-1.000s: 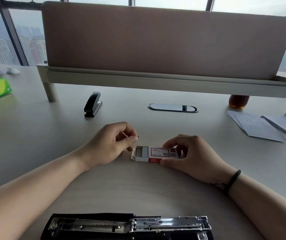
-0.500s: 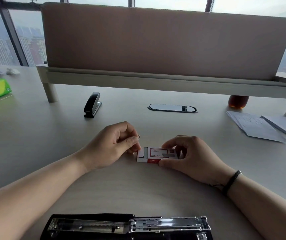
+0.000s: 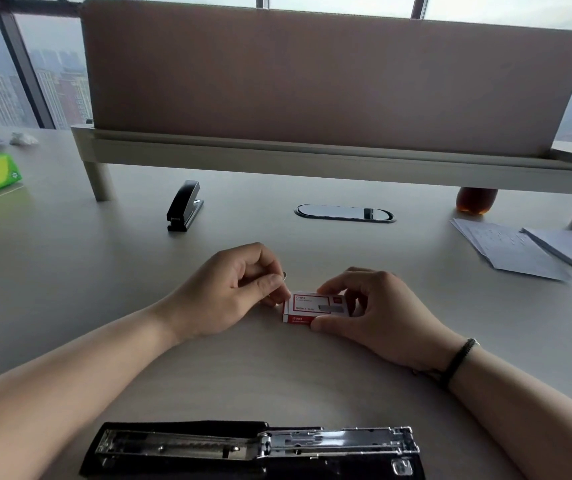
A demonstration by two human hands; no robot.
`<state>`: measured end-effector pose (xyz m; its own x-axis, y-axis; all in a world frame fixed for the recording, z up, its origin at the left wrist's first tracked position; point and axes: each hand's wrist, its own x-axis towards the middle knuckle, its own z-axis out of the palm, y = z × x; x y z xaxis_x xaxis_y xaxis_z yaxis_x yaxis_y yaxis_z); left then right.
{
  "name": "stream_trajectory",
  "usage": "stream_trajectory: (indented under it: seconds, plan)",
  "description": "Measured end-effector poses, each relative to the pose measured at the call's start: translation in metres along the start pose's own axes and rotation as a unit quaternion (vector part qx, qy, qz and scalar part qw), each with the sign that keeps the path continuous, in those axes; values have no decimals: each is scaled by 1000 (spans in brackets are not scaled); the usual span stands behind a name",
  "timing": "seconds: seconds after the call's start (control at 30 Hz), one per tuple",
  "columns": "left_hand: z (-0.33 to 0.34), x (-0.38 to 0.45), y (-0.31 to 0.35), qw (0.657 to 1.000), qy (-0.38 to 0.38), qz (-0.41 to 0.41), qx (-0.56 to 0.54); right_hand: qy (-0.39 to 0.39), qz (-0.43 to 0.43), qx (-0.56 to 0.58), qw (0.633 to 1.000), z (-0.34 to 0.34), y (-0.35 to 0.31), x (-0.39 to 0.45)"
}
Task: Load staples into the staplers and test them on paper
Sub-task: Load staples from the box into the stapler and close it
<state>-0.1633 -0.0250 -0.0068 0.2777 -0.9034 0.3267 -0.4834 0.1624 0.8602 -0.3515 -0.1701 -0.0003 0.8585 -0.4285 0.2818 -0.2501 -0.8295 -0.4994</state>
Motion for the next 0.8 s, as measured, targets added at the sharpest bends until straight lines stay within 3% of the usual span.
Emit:
stream_trajectory:
  seconds: [0.53, 0.67, 0.8]
  plan:
    - [-2, 0, 0, 1000, -5, -11, 21, 6, -5, -16, 1000, 2, -6, -1]
    - [-2, -3, 21, 999, 30, -18, 38, 22, 12, -4, 1000, -3, -12, -8]
    - [-2, -9, 57, 994, 83, -53, -55, 81, 9, 31, 996, -17, -31, -23]
